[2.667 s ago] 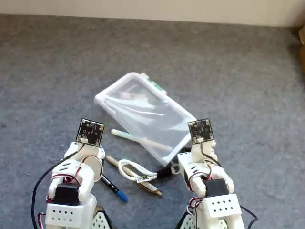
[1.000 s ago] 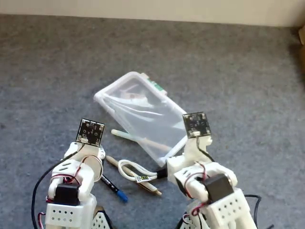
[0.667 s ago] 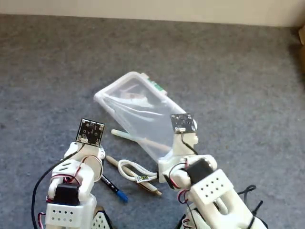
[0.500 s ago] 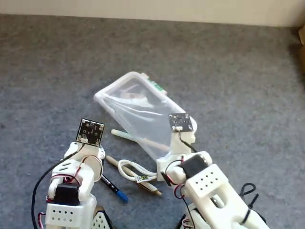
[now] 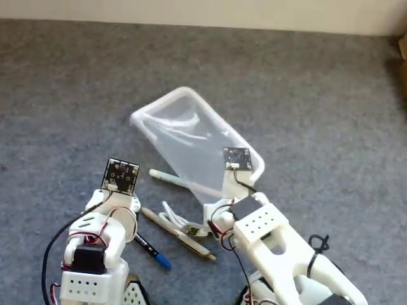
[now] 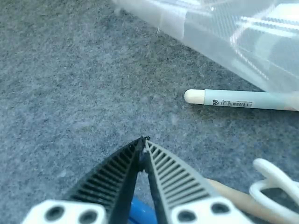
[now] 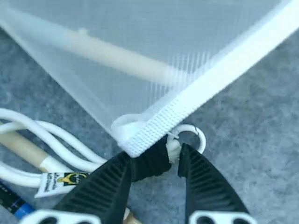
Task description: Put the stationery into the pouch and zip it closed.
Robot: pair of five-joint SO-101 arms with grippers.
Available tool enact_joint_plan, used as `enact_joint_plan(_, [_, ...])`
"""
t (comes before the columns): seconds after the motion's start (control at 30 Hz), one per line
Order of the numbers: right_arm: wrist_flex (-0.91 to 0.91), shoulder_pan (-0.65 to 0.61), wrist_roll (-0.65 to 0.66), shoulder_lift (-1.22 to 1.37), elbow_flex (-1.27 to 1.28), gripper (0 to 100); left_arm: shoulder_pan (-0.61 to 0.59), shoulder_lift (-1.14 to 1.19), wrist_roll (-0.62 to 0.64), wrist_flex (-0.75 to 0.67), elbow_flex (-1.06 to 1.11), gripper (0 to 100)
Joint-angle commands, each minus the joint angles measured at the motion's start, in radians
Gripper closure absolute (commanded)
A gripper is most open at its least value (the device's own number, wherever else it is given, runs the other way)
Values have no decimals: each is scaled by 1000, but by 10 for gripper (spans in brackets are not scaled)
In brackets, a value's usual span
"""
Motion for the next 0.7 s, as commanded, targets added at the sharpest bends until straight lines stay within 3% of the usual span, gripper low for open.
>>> enact_joint_plan(0.0, [-15, -12, -9, 73, -8, 867, -5, -4, 8, -20, 22, 993])
enact_joint_plan(0.17, [-15, -12, -3, 108, -5, 878, -5, -4, 8, -20, 22, 993])
enact_joint_plan(0.27, [-13, -12, -2, 108, -7, 982, -5, -4, 8, -20, 22, 993])
enact_joint_plan(0.4, [-13, -7, 11, 107, -7, 994, -5, -4, 8, -20, 22, 993])
enact_joint_plan(0.67, [-2, 10, 365, 105, -59, 995, -5, -4, 8, -20, 22, 993])
